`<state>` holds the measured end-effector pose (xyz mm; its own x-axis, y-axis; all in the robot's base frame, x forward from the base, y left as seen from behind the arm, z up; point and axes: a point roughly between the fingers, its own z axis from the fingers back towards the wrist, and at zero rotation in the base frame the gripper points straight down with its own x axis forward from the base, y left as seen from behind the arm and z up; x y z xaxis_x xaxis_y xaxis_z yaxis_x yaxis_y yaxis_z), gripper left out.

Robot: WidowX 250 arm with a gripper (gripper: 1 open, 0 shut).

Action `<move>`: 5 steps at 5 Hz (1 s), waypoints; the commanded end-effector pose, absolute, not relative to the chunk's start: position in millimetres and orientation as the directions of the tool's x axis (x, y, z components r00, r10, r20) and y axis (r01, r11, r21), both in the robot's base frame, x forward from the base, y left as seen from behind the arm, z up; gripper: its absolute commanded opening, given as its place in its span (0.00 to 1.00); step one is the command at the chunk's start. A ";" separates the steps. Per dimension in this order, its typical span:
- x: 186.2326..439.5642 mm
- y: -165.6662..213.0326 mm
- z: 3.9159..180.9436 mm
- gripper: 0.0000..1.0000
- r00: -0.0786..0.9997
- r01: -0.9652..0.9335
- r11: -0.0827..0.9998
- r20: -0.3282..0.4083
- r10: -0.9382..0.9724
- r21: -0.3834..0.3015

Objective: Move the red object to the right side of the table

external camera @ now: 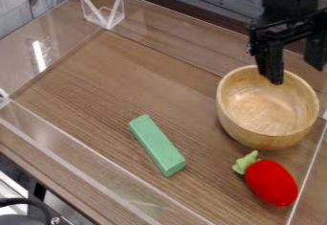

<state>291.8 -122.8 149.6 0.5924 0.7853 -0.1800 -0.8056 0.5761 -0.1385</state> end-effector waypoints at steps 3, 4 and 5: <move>297.4 -89.7 173.3 1.00 0.717 -0.693 0.680 -0.127 0.686 -0.238; 281.0 -101.1 153.8 1.00 0.646 -0.761 0.615 -0.147 0.749 -0.207; 266.1 -117.3 128.8 1.00 0.602 -0.797 0.577 -0.151 0.784 -0.181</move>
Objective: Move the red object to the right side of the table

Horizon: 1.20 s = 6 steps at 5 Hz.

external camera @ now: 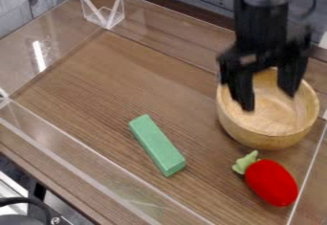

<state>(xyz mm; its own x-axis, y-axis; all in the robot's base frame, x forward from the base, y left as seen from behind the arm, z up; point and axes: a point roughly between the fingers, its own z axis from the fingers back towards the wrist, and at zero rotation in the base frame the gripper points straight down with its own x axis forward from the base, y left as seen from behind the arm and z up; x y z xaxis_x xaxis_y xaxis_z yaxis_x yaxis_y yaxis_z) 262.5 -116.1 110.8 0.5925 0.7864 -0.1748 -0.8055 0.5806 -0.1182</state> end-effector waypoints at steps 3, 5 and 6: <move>246.0 -154.9 104.6 1.00 0.531 -0.847 0.514 -0.145 0.835 -0.139; 235.9 -154.9 101.2 1.00 0.475 -0.879 0.461 -0.141 0.869 -0.122; 227.9 -155.1 88.9 1.00 0.404 -0.913 0.390 -0.136 0.905 -0.116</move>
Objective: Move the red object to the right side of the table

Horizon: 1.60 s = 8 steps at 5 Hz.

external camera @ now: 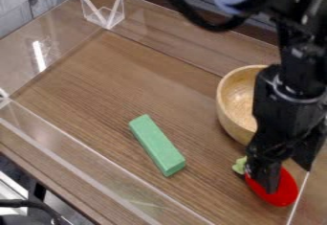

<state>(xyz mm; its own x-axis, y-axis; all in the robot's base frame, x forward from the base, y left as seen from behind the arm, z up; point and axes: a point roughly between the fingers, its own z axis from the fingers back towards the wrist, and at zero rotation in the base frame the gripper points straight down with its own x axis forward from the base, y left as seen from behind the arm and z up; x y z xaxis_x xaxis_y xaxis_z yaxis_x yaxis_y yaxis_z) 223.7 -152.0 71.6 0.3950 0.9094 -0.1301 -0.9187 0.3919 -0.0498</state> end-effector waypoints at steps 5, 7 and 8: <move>229.0 -158.5 74.0 1.00 0.275 -0.956 0.262 -0.089 0.957 -0.129; 233.5 -159.2 68.1 1.00 0.278 -0.954 0.267 -0.069 0.958 -0.132; 230.1 -154.1 68.3 1.00 0.312 -0.944 0.302 -0.060 0.948 -0.135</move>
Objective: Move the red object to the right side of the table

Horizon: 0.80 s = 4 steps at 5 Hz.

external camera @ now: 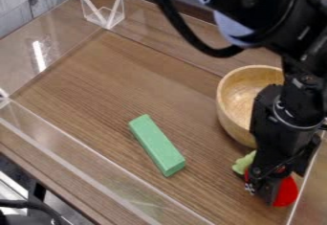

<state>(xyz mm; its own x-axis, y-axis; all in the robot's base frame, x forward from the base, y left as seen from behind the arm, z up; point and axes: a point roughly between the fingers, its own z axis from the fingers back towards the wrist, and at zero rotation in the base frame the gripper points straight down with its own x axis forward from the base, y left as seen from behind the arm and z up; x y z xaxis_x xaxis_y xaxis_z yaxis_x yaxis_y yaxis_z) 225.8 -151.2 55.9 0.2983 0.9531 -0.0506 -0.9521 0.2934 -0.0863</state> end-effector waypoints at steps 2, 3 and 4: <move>232.6 -145.8 75.5 1.00 0.351 -0.930 0.342 -0.051 0.935 -0.135; 239.9 -142.3 81.4 1.00 0.357 -0.928 0.347 -0.052 0.933 -0.134; 247.2 -140.7 81.0 1.00 0.291 -0.951 0.283 -0.050 0.955 -0.127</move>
